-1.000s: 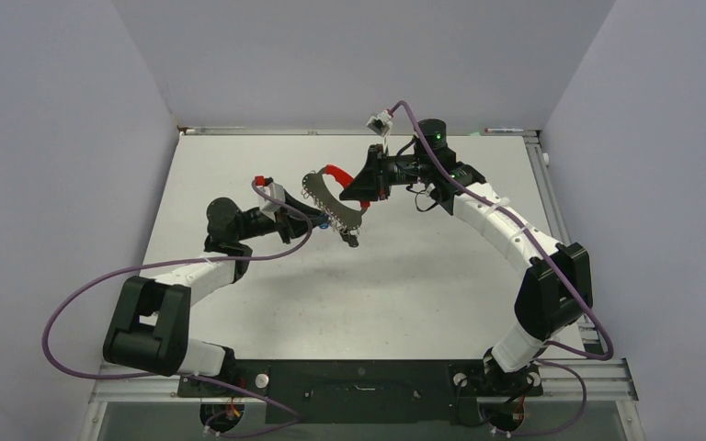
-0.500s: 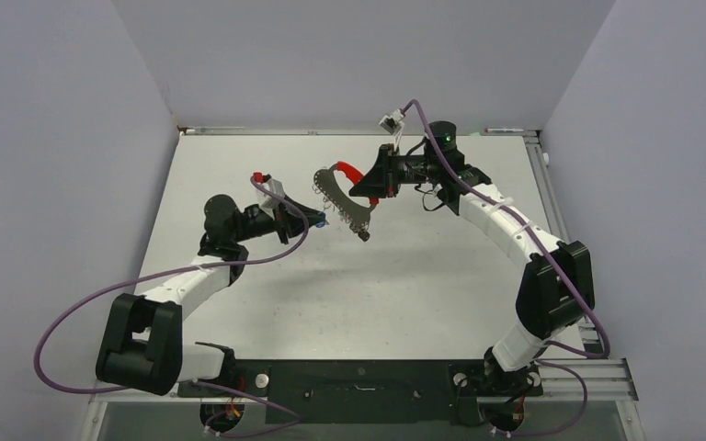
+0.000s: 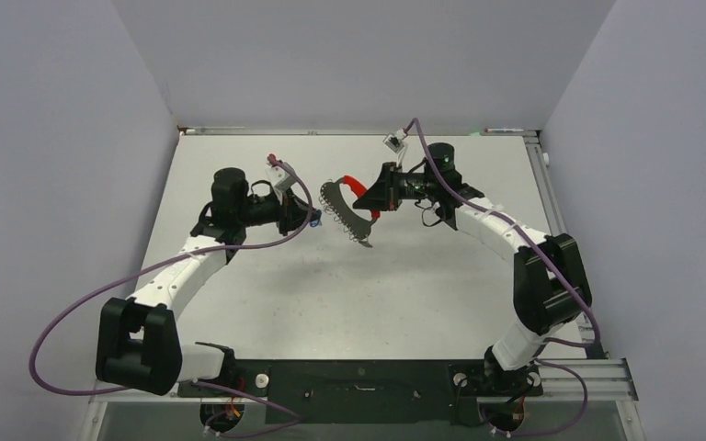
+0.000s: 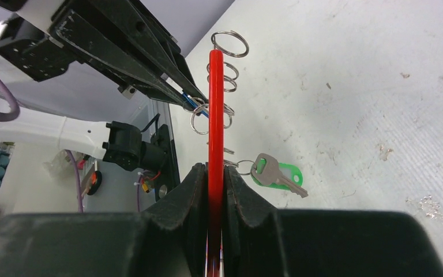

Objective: Remove the keys from the keyring

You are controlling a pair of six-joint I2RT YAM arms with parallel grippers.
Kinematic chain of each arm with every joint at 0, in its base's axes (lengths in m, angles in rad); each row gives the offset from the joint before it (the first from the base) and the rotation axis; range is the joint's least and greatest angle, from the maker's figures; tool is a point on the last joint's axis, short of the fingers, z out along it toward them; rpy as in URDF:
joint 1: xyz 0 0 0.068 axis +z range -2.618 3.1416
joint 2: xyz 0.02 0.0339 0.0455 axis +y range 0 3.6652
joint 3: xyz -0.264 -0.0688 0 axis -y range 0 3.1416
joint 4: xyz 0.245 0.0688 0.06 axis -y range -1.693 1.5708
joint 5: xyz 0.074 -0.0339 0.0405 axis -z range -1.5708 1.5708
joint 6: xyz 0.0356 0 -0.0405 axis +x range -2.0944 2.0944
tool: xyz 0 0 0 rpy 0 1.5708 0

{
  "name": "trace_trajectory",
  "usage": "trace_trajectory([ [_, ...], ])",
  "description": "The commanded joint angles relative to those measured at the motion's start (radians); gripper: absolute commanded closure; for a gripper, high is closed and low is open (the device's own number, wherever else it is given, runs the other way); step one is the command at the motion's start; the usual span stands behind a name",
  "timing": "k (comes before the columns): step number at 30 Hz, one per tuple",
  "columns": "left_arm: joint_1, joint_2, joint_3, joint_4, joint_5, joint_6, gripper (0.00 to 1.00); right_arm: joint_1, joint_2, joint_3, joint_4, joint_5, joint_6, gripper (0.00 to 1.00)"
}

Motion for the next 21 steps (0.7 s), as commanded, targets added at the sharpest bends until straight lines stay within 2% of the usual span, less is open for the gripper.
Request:
trace_trajectory([
  [1, -0.013, -0.014, 0.072, -0.238, -0.062, 0.13, 1.0, -0.002, 0.031, -0.067, 0.209, 0.002, 0.071, 0.95],
  [9, -0.08, 0.003, 0.163, -0.441, -0.231, 0.272, 1.0, 0.028, 0.043, -0.207, 0.361, 0.003, 0.112, 0.92],
  [13, -0.105, 0.02, 0.194, -0.506, -0.28, 0.342, 1.0, 0.03, 0.054, -0.259, 0.408, 0.001, 0.129, 0.81],
  [16, -0.115, 0.034, 0.215, -0.556, -0.297, 0.414, 1.0, 0.028, 0.049, -0.29, 0.412, -0.003, 0.107, 0.7],
  [21, -0.129, 0.067, 0.284, -0.69, -0.302, 0.562, 1.0, 0.012, 0.025, -0.296, 0.314, -0.003, -0.004, 0.53],
])
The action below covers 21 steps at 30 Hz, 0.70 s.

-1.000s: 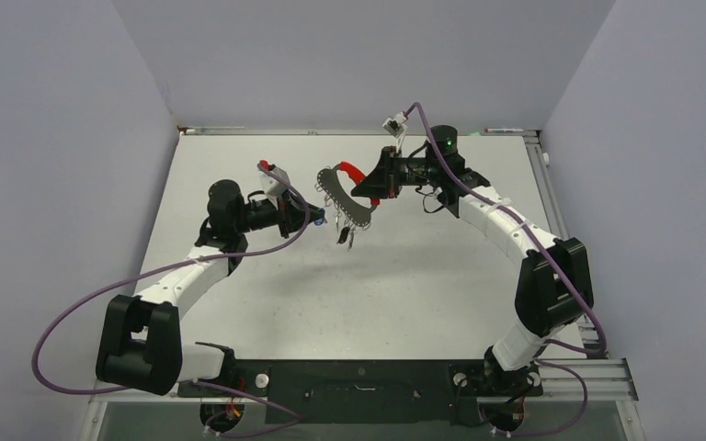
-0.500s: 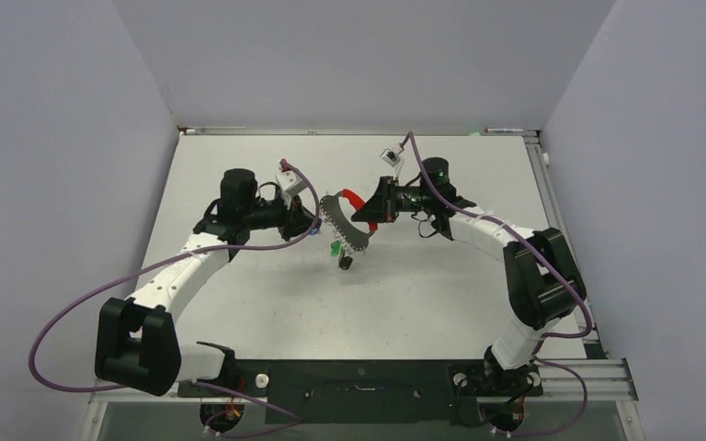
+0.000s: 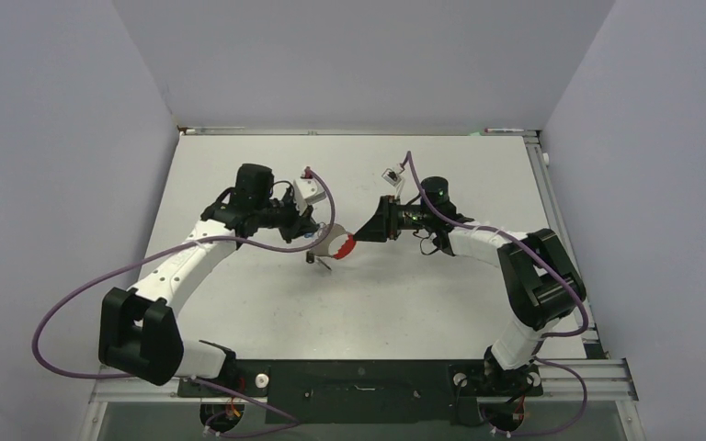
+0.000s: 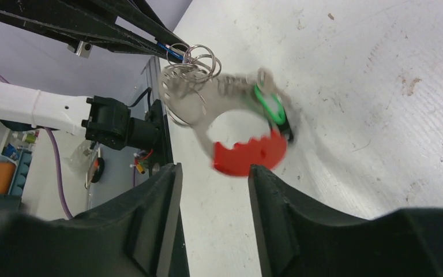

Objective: Remove the keys from the keyring

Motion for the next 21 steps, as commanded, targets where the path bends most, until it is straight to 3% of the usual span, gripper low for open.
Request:
trace_trajectory([
  [1, -0.012, 0.028, 0.113, -0.151, -0.016, 0.186, 1.0, -0.02, -0.03, 0.008, -0.012, -0.003, -0.121, 0.49],
  [10, -0.029, 0.053, 0.224, -0.403, -0.03, 0.491, 1.0, -0.049, -0.07, 0.084, -0.207, -0.022, -0.359, 0.27],
  [16, -0.05, 0.046, 0.277, -0.475, -0.094, 0.557, 1.0, -0.048, -0.104, 0.151, -0.327, -0.025, -0.511, 0.25],
  [21, -0.099, 0.02, 0.261, -0.479, -0.179, 0.587, 1.0, -0.047, -0.131, 0.163, -0.325, -0.031, -0.501, 0.25],
])
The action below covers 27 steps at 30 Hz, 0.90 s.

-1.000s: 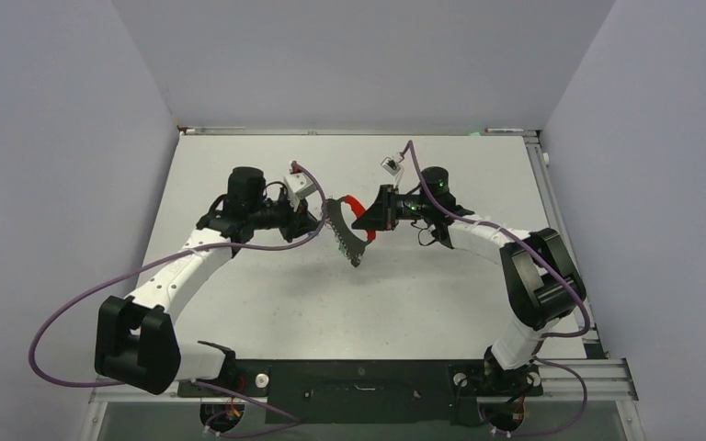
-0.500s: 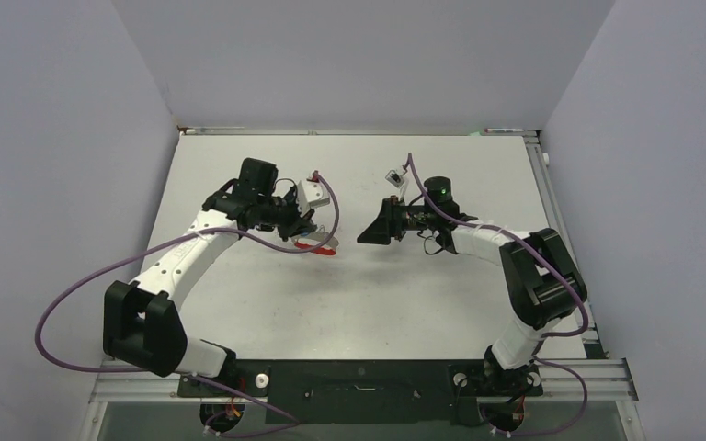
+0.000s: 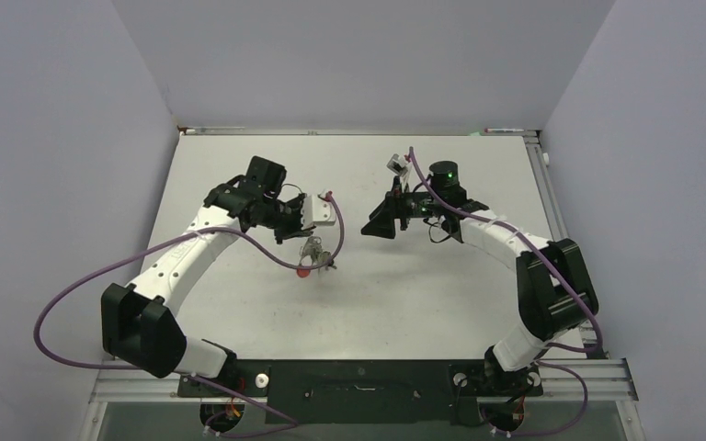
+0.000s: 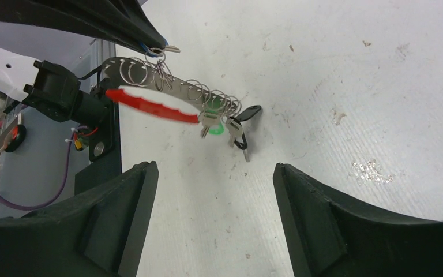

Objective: Remove the keys from the keyring

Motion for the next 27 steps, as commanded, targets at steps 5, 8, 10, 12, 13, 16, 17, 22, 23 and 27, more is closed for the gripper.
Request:
trace_trajectory([
  [5, -0.076, -0.06, -0.028, -0.008, -0.122, 0.068, 1.0, 0.0, -0.054, 0.024, 0.033, -0.038, -0.017, 0.26],
  [8, -0.086, -0.059, -0.053, 0.012, -0.111, 0.018, 1.0, -0.001, -0.049, -0.005, 0.057, -0.032, 0.001, 0.27],
  [10, -0.096, -0.056, -0.069, 0.013, -0.097, -0.007, 1.0, -0.001, -0.041, -0.019, 0.07, -0.033, 0.019, 0.27],
  [12, -0.11, -0.049, -0.089, 0.024, -0.093, -0.05, 1.0, -0.001, -0.035, -0.034, 0.096, -0.032, 0.035, 0.27],
  [13, -0.115, -0.044, -0.102, 0.029, -0.085, -0.064, 1.0, 0.0, -0.033, -0.044, 0.114, -0.031, 0.047, 0.27],
  [16, -0.139, -0.02, -0.135, 0.038, -0.075, -0.109, 1.0, 0.001, -0.025, -0.075, 0.164, -0.024, 0.072, 0.29],
  [17, -0.147, -0.014, -0.142, 0.051, -0.076, -0.133, 1.0, 0.002, -0.024, -0.09, 0.177, -0.022, 0.078, 0.29],
  [22, -0.185, 0.028, -0.131, 0.087, -0.068, -0.248, 1.0, 0.011, -0.026, -0.135, 0.197, 0.001, 0.081, 0.35],
  [23, -0.187, 0.038, -0.115, 0.09, -0.054, -0.282, 1.0, 0.012, -0.03, -0.139, 0.192, 0.003, 0.072, 0.36],
  [27, -0.187, 0.07, -0.062, 0.109, -0.023, -0.392, 1.0, 0.008, -0.041, -0.14, 0.161, 0.005, 0.047, 0.39],
])
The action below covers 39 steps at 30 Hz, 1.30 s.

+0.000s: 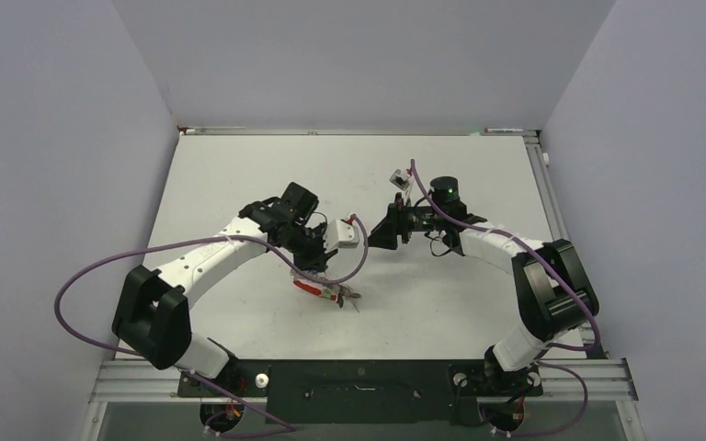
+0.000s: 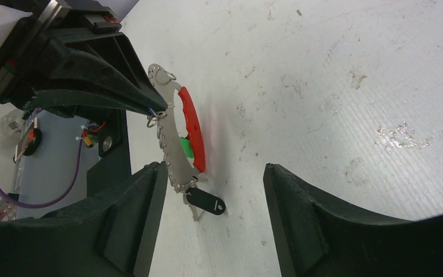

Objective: Remove the keys from the keyring

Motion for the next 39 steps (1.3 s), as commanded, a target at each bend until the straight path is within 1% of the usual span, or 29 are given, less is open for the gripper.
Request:
trace_trajectory([
  [1, -0.003, 0.021, 0.086, 0.076, 0.06, -0.161, 1.0, 0.005, -0.029, -0.004, 0.049, 0.002, -0.032, 0.4],
  [6, -0.003, 0.008, 0.109, 0.088, 0.037, -0.171, 1.0, 0.008, -0.048, -0.024, 0.112, -0.01, 0.004, 0.46],
  [8, -0.003, 0.001, 0.116, 0.095, -0.001, -0.198, 1.0, 0.013, -0.047, -0.024, 0.124, -0.022, 0.018, 0.49],
  [11, -0.002, -0.002, 0.124, 0.078, -0.027, -0.231, 1.0, 0.02, -0.049, -0.021, 0.128, -0.033, 0.023, 0.51],
  [15, 0.001, 0.003, 0.131, 0.066, -0.062, -0.326, 1.0, 0.023, -0.048, -0.007, 0.124, -0.031, 0.022, 0.54],
  [19, 0.013, -0.005, 0.125, 0.083, -0.037, -0.44, 1.0, 0.032, -0.044, 0.007, 0.115, -0.028, 0.004, 0.55],
  [22, 0.013, -0.03, 0.103, 0.109, 0.012, -0.468, 1.0, 0.05, -0.037, 0.005, 0.127, -0.029, -0.011, 0.56],
  [26, 0.014, -0.079, 0.046, 0.167, 0.061, -0.447, 1.0, 0.08, -0.024, -0.036, 0.228, -0.035, -0.066, 0.57],
  [30, 0.018, -0.1, 0.018, 0.169, 0.108, -0.392, 1.0, 0.109, 0.001, -0.052, 0.268, -0.043, -0.191, 0.62],
  [32, 0.023, -0.107, 0.011, 0.162, 0.141, -0.359, 1.0, 0.122, 0.013, -0.058, 0.292, -0.052, -0.224, 0.63],
  [39, 0.04, -0.119, -0.011, 0.164, 0.205, -0.277, 1.0, 0.152, 0.013, -0.098, 0.443, -0.07, -0.21, 0.66],
])
